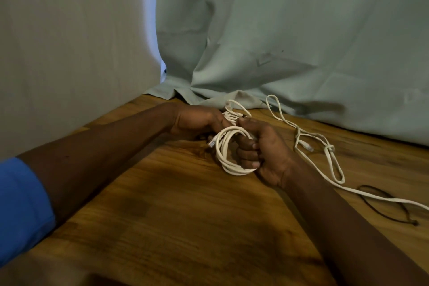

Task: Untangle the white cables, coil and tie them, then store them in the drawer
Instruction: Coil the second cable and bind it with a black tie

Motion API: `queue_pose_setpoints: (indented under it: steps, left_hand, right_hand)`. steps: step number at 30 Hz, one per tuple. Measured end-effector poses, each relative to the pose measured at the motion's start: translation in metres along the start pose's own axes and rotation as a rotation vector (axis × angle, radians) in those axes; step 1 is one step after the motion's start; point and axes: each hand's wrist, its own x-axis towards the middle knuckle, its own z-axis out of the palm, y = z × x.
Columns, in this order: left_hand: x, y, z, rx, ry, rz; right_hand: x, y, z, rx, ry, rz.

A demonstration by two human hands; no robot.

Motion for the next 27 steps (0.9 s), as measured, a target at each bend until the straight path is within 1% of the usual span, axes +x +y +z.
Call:
queue_pose_setpoints:
  steps: [2, 4, 6, 10, 12, 14, 15, 17, 19, 25, 27]
  left_hand:
    - [0.000, 0.000, 0.000, -0.046, 0.014, 0.004]
    - [-0.001, -0.001, -0.001, -0.176, 0.002, 0.010]
    - [-0.004, 0.000, 0.000, -0.237, -0.048, 0.034]
    - [-0.010, 0.001, 0.002, -0.063, -0.128, 0.085]
    - [-0.012, 0.004, 0.003, -0.052, -0.190, 0.101]
    - [-0.012, 0.007, 0.010, -0.026, -0.192, 0.118]
    - [-0.010, 0.006, 0.015, -0.019, -0.143, 0.138]
    - [-0.005, 0.003, 0.022, 0.045, 0.024, 0.194]
    - [-0.004, 0.000, 0.024, 0.127, 0.137, 0.202]
    - [-0.009, -0.001, 0.016, 0.061, 0.240, 0.185]
    - [-0.009, -0.001, 0.013, 0.039, 0.310, 0.200]
  right_hand:
    - [0.000, 0.000, 0.002, -0.031, 0.042, -0.072]
    - [-0.001, 0.000, 0.003, -0.047, 0.071, -0.124]
    - [-0.001, 0.000, 0.003, -0.063, 0.098, -0.148]
    - [0.001, 0.001, 0.002, -0.089, 0.152, -0.152]
    - [0.002, 0.001, 0.002, -0.071, 0.168, -0.149]
    - [0.001, 0.001, 0.004, -0.052, 0.186, -0.145]
    - [0.000, 0.001, 0.005, -0.046, 0.200, -0.142]
    - [0.000, 0.001, 0.005, -0.048, 0.205, -0.138]
    - [0.000, 0.002, 0.005, -0.047, 0.192, -0.132]
    - [-0.001, -0.001, 0.004, -0.039, 0.134, -0.085]
    - [-0.005, -0.003, 0.006, -0.053, 0.121, -0.077]
